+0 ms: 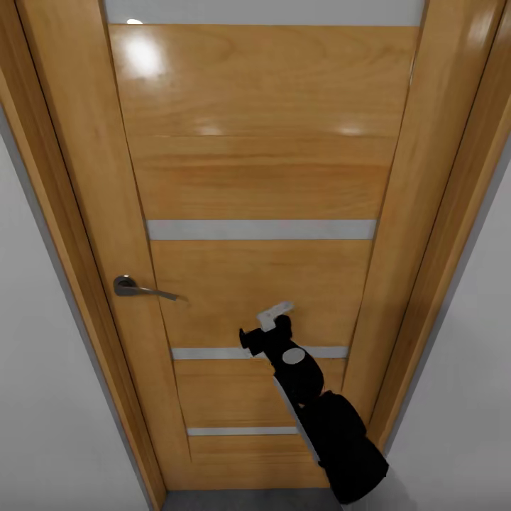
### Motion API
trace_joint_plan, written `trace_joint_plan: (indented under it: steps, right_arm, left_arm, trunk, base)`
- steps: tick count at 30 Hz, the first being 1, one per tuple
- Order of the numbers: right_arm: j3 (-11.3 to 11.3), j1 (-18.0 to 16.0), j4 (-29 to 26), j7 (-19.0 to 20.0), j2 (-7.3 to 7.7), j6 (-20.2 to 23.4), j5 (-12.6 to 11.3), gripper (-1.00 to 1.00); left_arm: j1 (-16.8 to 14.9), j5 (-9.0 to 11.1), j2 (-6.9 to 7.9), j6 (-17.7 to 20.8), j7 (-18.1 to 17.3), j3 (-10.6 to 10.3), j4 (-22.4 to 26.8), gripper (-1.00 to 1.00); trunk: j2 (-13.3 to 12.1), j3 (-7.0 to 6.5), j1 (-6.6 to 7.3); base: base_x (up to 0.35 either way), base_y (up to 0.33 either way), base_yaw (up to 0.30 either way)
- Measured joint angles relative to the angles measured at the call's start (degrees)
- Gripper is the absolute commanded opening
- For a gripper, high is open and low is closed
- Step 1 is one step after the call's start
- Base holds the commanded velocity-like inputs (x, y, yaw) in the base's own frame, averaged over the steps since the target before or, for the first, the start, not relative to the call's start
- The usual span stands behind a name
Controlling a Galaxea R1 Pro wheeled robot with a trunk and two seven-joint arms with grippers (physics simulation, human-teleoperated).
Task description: Move the two storage containers from the living room to the garage. In the garage, place one container on the floor and stack the other container on top of it (either order is fine).
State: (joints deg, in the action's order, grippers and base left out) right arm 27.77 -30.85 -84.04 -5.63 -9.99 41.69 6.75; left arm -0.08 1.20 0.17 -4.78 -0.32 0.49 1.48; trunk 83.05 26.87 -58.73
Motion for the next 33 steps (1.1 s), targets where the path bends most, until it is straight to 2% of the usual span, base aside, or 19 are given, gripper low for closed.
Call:
trace_joint_plan:
  steps: [4, 6, 12, 13, 14, 15, 18, 19, 20, 23, 29, 33]
  right_arm:
    - [-0.09, -6.14, 11.71, -0.21, 0.00, -3.29, 0.57, 1.00]
    - [-0.01, -10.88, 21.05, -0.96, 0.01, -6.35, 0.45, 1.00]
    - [-0.10, -17.05, 31.12, -2.98, 0.00, -8.79, 0.06, 1.00]
    - [0.90, -19.74, 35.80, -3.84, 0.00, -9.35, -1.19, 1.00]
    - [0.17, -22.09, 38.86, -4.11, 0.00, -10.87, -2.49, 1.00]
    - [-0.11, -22.67, 39.51, -4.61, 0.00, -10.91, -1.74, 1.00]
    - [-0.09, -24.57, 42.65, -5.47, 0.00, -11.99, -3.84, 1.00]
    - [-0.08, -26.16, 45.30, -6.70, 0.00, -13.37, -6.08, 1.00]
    - [-0.08, -26.42, 45.49, -7.30, 0.00, -13.51, -5.38, 1.00]
    - [-0.03, -26.67, 44.48, -7.77, 0.00, -13.50, -5.45, 1.00]
    - [0.09, -26.75, 37.68, -7.13, 0.00, -12.07, -5.58, 1.00]
    - [0.14, -26.76, 34.39, -4.26, 0.00, -10.51, -5.63, 1.00]
  left_arm:
    - [0.00, 0.00, 0.00, 0.00, 0.00, 0.00, 0.00, 1.00]
    - [0.00, 0.00, 0.00, 0.00, 0.00, 0.00, 0.00, 1.00]
    - [0.00, -0.05, -0.22, 0.00, -0.05, 0.06, 0.06, 1.00]
    - [0.00, -0.08, -0.28, 0.00, -0.05, 0.08, 0.05, 1.00]
    - [-0.01, -0.08, -0.31, 0.00, -0.03, 0.07, 0.04, 1.00]
    - [0.00, -0.08, -0.31, 0.00, -0.03, 0.07, 0.05, 1.00]
    - [0.00, -0.07, -0.33, 0.06, -0.01, 0.07, 0.05, 1.00]
    - [-0.01, -0.07, -0.34, 0.08, 0.00, 0.13, 0.03, 1.00]
    - [0.00, -0.06, -0.34, 0.09, 0.01, 0.14, 0.04, 1.00]
    - [0.00, -0.03, -0.34, 0.09, 0.06, 0.18, 0.03, 1.00]
    - [0.00, -0.05, -0.34, 0.17, -0.02, 0.18, 0.01, 1.00]
    - [0.00, -0.06, -0.34, 0.17, -0.08, 0.18, 0.00, 1.00]
  trunk:
    - [0.00, 0.00, 0.00]
    - [0.00, 0.00, 0.00]
    - [0.00, 0.00, 0.00]
    - [0.03, 0.01, 0.08]
    - [-0.01, 0.01, 0.00]
    - [0.00, 0.00, 0.00]
    - [0.00, 0.00, 0.00]
    - [0.03, 0.01, 0.02]
    - [0.00, 0.00, 0.00]
    - [0.00, 0.00, 0.00]
    - [0.00, 0.00, 0.01]
    - [0.01, 0.00, 0.03]
  base:
    - [0.000, 0.000, 0.000]
    - [0.000, 0.000, 0.000]
    - [0.000, 0.000, 0.000]
    - [0.000, 0.000, 0.000]
    - [0.000, 0.000, 0.000]
    - [0.000, 0.000, 0.000]
    - [0.000, 0.000, 0.000]
    - [0.000, 0.000, 0.000]
    - [0.000, 0.000, 0.000]
    - [0.000, 0.000, 0.000]
    - [0.020, 0.000, 0.000]
    - [0.219, 0.000, 0.000]
